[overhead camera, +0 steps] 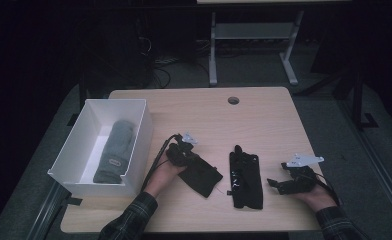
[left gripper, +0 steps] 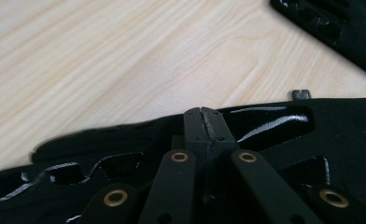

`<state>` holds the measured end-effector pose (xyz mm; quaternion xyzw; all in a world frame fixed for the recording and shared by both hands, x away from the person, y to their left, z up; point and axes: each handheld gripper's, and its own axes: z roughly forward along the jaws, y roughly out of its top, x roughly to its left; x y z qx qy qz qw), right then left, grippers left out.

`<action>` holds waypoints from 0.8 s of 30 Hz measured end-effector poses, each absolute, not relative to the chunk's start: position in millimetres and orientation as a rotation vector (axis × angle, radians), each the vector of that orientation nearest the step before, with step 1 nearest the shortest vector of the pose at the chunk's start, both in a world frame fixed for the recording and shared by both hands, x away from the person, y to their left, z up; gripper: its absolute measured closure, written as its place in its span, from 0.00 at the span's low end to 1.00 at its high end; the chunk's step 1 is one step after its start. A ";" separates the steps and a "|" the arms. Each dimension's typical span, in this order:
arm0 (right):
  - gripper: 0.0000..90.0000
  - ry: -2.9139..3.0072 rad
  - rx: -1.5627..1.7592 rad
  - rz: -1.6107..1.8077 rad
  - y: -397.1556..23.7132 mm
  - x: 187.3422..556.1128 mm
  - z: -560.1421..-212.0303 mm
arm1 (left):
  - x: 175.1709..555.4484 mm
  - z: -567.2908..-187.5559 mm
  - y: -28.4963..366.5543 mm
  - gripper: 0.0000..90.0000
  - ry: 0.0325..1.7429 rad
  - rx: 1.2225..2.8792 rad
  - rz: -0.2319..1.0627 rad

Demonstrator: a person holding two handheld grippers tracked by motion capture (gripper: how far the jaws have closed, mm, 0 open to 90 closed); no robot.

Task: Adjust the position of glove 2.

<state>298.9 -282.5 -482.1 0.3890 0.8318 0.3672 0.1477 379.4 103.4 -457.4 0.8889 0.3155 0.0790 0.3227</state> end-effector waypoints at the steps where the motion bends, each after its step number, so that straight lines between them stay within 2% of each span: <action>1: 0.16 2.393 1.120 1.057 -282.5 298.8 -482.0 | 378.5 -457.2 101.9 1.00 0.819 2.340 0.206; 17: 0.16 2.393 1.118 1.056 -282.5 298.9 -482.1 | 350.4 -457.6 63.9 1.00 0.597 2.387 0.060; 24: 0.16 2.393 1.118 1.056 -282.5 298.9 -482.0 | 334.9 -456.6 61.4 0.99 0.509 2.416 0.027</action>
